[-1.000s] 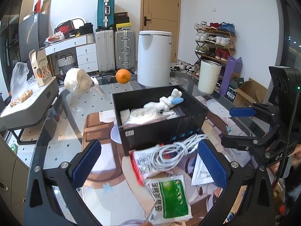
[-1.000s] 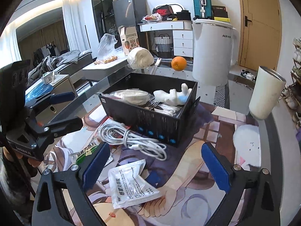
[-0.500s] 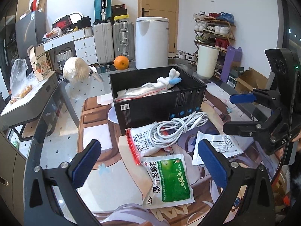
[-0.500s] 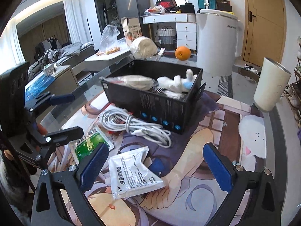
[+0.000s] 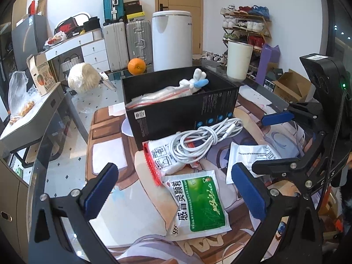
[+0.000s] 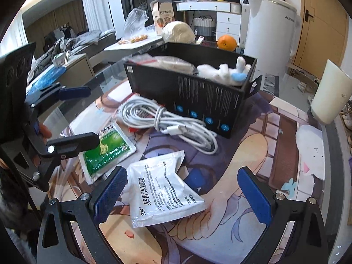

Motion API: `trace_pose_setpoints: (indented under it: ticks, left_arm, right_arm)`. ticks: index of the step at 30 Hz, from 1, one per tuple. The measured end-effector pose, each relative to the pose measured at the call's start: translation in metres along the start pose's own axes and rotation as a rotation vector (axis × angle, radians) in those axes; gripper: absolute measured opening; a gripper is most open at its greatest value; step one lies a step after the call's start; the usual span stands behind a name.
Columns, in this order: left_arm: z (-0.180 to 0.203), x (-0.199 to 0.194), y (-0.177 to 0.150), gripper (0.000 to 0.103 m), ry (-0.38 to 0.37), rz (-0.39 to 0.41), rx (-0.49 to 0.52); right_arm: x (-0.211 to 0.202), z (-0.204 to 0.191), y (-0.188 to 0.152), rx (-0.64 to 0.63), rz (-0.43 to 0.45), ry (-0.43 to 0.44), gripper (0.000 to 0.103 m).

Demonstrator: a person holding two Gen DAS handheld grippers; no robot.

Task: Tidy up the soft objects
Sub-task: 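Withdraw both grippers from the box toward the medicine packets on the mat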

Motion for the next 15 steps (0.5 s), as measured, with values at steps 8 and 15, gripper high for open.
trace_pose_setpoints:
  ticks: [8, 15]
  left_arm:
    - [0.002, 0.003, -0.004, 0.103, -0.005, -0.018, 0.010]
    - [0.004, 0.004, -0.006, 0.103, -0.011, -0.024, 0.018]
  right_arm:
    - [0.014, -0.002, -0.013, -0.037, -0.065, -0.017, 0.102]
    - [0.019, -0.006, -0.020, -0.066, -0.088, 0.000, 0.102]
Point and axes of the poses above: each gripper's, at about its wrist camera, not at the fingertips, and x roughly the way its jaws point, z to its right, y to its top, the point moved 10 cm from there along x, roughly the way its jaws point, and after that the axes turned 5 degrees about y, right-handed, at the moved point
